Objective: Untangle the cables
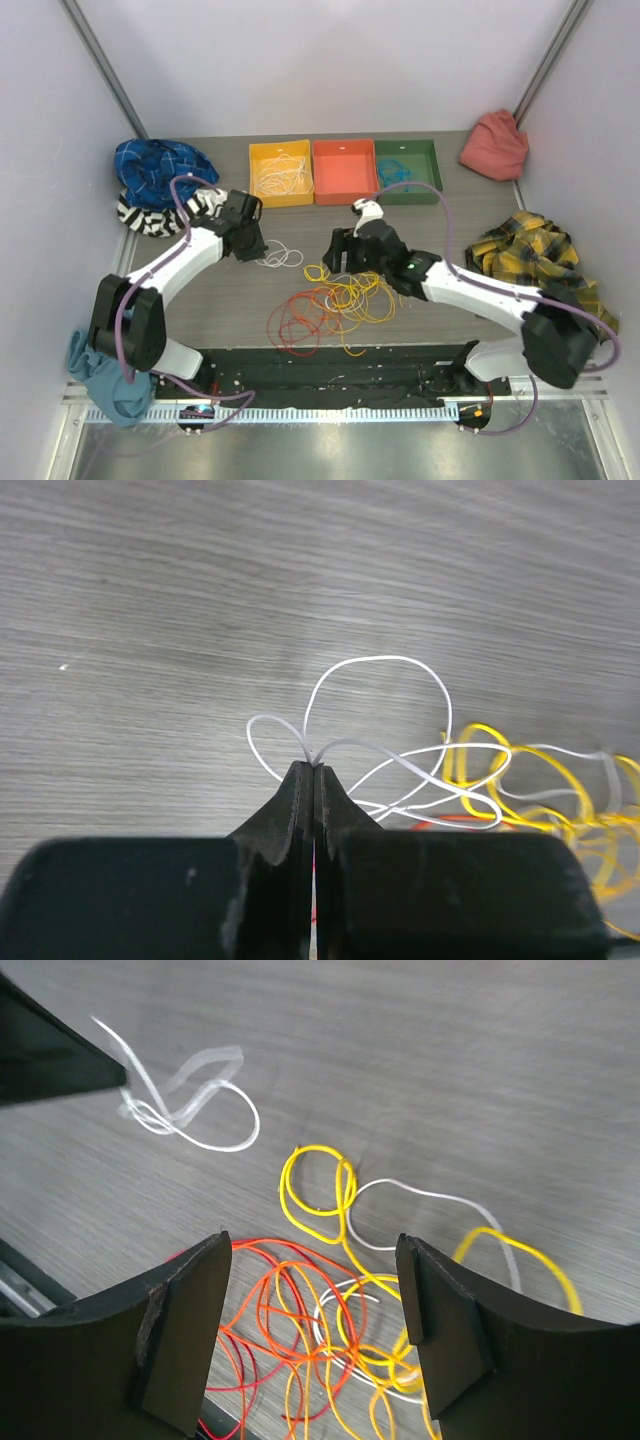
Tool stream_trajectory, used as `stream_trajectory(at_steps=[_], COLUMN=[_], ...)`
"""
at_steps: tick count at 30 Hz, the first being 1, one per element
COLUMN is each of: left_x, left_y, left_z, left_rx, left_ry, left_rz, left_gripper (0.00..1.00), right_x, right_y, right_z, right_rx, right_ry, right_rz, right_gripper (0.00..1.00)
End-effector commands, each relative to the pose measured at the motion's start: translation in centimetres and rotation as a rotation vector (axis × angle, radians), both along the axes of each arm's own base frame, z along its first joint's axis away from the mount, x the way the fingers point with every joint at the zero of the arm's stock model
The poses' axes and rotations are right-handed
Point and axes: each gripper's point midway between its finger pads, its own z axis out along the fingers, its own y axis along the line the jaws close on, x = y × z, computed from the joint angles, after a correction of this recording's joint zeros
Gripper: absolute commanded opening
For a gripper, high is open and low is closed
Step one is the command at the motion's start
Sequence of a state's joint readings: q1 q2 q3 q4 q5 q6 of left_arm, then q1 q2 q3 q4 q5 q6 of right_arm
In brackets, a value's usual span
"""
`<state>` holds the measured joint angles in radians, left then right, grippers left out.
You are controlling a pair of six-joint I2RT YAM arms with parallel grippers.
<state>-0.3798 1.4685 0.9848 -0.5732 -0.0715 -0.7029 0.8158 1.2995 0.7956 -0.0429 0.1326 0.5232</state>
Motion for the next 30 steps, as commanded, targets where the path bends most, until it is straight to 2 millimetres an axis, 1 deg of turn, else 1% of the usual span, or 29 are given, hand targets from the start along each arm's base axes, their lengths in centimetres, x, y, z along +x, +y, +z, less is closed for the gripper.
stream_trajectory(at_steps=[1,2,4,8,10,13,15,17,18,19,20,21,24,25,27,29,30], left_x=[-0.1,-0.2,-0.3,-0.6,-0.7,-0.9,-0.9,-0.9,-1.0,-1.0,-1.2,-1.2,-1.3,-1.4,-1.5,-1.5,-1.5], left_y=[-1.4,-1.4,-1.5,-1.4,-1.4,-1.3,-1.3,-1.3,-1.3,-1.3,-1.6,-1.8,-1.8,-1.8,-1.8,-1.7,-1.7], left_z=[3.4,3.9,5.1,6.7,7.1,7.5,7.7,7.8,8.0,8.1,8.2,8.4,8.7,8.8,9.0,9.1,9.2], left_rx=[-0.096,-0.102,-0.114,-0.126,-0.13,-0.134,-0.138,-0.139,-0.142,-0.143,-0.161,-0.166,-0.168,-0.171,-0.172,-0.17,-0.169], left_ry=[-0.074,-0.082,-0.11,-0.143,-0.152,-0.16,-0.167,-0.168,-0.172,-0.176,-0.168,-0.173,-0.176,-0.181,-0.182,-0.186,-0.188], left_rz=[-0.021,-0.025,-0.029,-0.034,-0.034,-0.035,-0.034,-0.031,-0.032,-0.03,-0.044,-0.05,-0.051,-0.052,-0.052,-0.052,-0.051], left_gripper=[0.0,0.0,0.0,0.0,0.0,0.0,0.0,0.0,0.0,0.0,0.0,0.0,0.0,0.0,0.0,0.0,0.0], right_x=[1.0,0.5,0.8,0.8,0.9,1.1,1.5,1.7,1.9,2.0,2.0,2.2,2.4,2.6,2.8,3.0,3.0], right_y=[4.5,5.2,5.8,7.0,7.5,8.1,8.5,8.9,9.1,9.4,9.5,9.7,10.4,10.6,10.8,10.8,10.9], right_z=[2.3,2.2,2.1,3.3,4.0,4.5,4.2,3.3,2.6,2.6,2.2,1.4,1.3,0.8,0.8,0.9,0.9], right_rx=[0.182,0.195,0.203,0.265,0.299,0.322,0.312,0.3,0.291,0.304,0.303,0.296,0.313,0.309,0.311,0.311,0.31], right_ry=[0.001,0.017,0.022,0.013,0.004,-0.001,0.008,0.027,0.039,0.045,0.051,0.066,0.077,0.087,0.086,0.081,0.078], right_rz=[0.071,0.106,0.113,0.141,0.151,0.158,0.161,0.163,0.161,0.162,0.161,0.16,0.17,0.167,0.165,0.162,0.158], right_gripper=[0.74,0.74,0.73,0.73,0.73,0.73,0.73,0.72,0.71,0.71,0.69,0.68,0.65,0.64,0.62,0.58,0.52])
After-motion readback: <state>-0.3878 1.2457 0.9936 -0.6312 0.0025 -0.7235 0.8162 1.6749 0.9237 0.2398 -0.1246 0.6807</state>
